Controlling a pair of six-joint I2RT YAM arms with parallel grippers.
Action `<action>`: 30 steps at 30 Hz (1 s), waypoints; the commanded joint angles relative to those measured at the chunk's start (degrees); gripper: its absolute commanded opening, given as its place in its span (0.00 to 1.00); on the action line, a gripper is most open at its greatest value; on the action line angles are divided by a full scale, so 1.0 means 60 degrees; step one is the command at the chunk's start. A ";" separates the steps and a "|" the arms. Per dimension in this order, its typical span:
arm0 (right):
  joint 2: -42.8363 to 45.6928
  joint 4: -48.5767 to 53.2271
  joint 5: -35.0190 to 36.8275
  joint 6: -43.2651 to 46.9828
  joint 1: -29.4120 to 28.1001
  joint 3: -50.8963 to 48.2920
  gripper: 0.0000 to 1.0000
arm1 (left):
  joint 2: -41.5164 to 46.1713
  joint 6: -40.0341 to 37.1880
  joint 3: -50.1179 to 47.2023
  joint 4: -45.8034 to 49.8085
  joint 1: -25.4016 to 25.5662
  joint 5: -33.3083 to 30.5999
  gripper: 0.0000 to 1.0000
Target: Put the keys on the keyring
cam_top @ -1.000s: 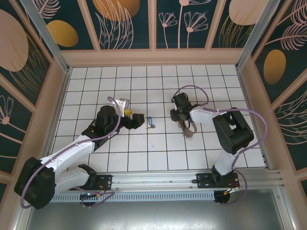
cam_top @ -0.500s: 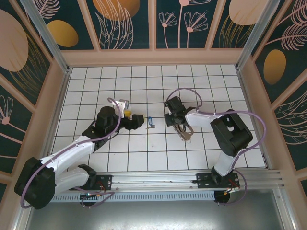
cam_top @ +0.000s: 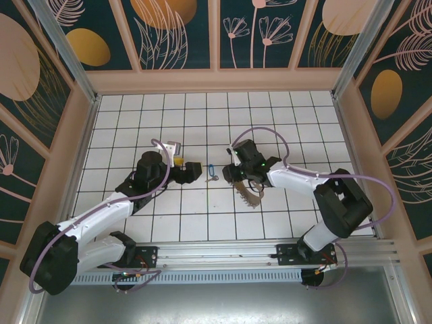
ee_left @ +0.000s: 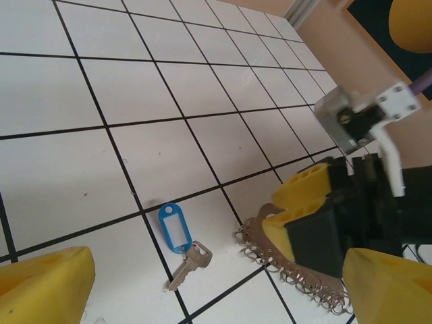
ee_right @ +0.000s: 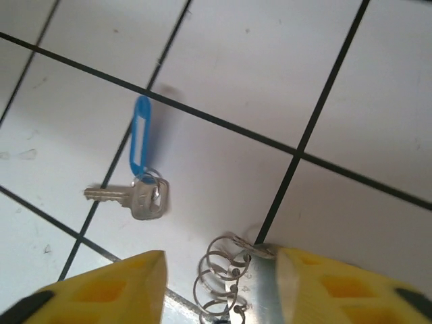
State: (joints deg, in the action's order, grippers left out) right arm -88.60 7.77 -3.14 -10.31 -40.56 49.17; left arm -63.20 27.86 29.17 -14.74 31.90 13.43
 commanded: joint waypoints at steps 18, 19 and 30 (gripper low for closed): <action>-0.0988 0.1955 -0.1382 0.2196 0.1485 0.1428 0.44 | 0.0510 -0.0073 -0.0336 0.0144 0.0047 0.0221 0.94; -0.1031 0.1883 -0.1588 0.2242 0.1486 0.1402 0.44 | 0.0510 -0.0087 -0.0335 0.0132 0.0059 0.0252 0.94; -0.1926 0.1382 -0.2768 0.2582 0.1485 0.1300 0.42 | 0.0470 -0.0145 -0.0363 0.0085 0.0057 0.0387 0.94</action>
State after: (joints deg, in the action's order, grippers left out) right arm -99.13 17.10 -17.45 3.90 -31.59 56.38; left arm -60.84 28.16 27.64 -14.28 31.94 14.59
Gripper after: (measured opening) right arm 0.423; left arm 0.940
